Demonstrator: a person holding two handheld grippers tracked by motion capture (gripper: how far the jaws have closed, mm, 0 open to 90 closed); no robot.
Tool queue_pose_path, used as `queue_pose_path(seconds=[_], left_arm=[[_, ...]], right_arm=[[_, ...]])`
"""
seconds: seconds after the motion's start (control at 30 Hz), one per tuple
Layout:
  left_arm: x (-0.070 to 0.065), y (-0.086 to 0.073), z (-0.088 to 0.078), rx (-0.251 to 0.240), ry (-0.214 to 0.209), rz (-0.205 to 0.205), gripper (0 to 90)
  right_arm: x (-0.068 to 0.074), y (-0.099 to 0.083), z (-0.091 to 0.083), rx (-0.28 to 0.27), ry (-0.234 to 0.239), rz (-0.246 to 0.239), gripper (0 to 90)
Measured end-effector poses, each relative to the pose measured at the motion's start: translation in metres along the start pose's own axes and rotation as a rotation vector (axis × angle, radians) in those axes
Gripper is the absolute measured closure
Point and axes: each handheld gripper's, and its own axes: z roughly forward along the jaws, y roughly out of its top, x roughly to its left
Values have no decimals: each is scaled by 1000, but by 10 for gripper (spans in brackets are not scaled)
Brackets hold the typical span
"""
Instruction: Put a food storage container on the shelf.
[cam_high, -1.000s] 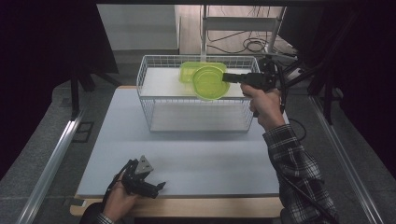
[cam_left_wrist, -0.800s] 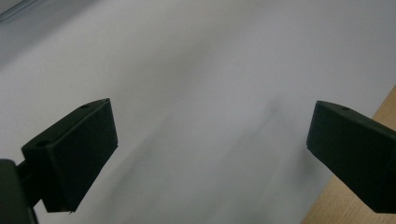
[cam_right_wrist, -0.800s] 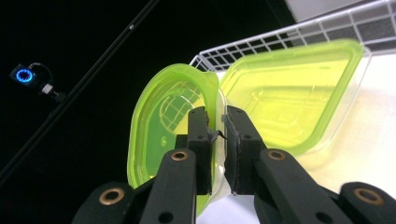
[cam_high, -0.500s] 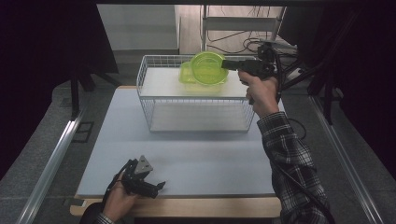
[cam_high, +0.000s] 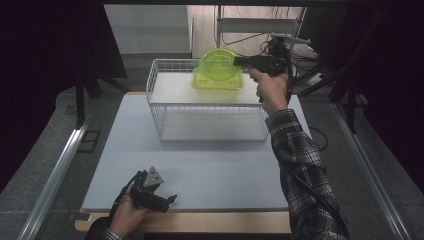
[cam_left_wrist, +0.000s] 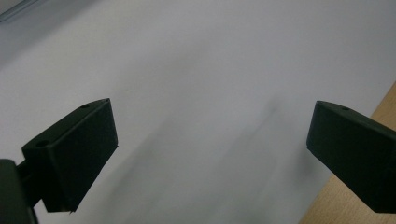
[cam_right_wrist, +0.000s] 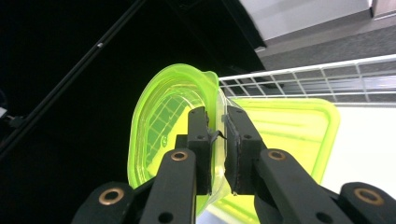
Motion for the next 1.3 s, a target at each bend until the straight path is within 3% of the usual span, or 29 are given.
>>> queue_pose_path(seconds=[0.33, 0.5, 0.73, 0.93, 1.13, 1.3], left_arm=[[0, 0, 0, 2, 1, 2, 18], [0, 0, 0, 4, 0, 4, 19], [0, 0, 0, 8, 1, 7, 22], [0, -1, 1, 9, 2, 7, 24], [0, -1, 0, 8, 2, 5, 24], [0, 0, 0, 8, 2, 6, 24]], right_arm=[[1, 4, 7, -5, -69, -22, 799], [7, 5, 11, 0, -138, -70, 777], [6, 7, 18, 34, -203, -93, 716], [6, 6, 21, 22, -195, -91, 701], [8, 5, 20, 16, -167, -115, 577], [11, 3, 15, 30, -144, -167, 485]])
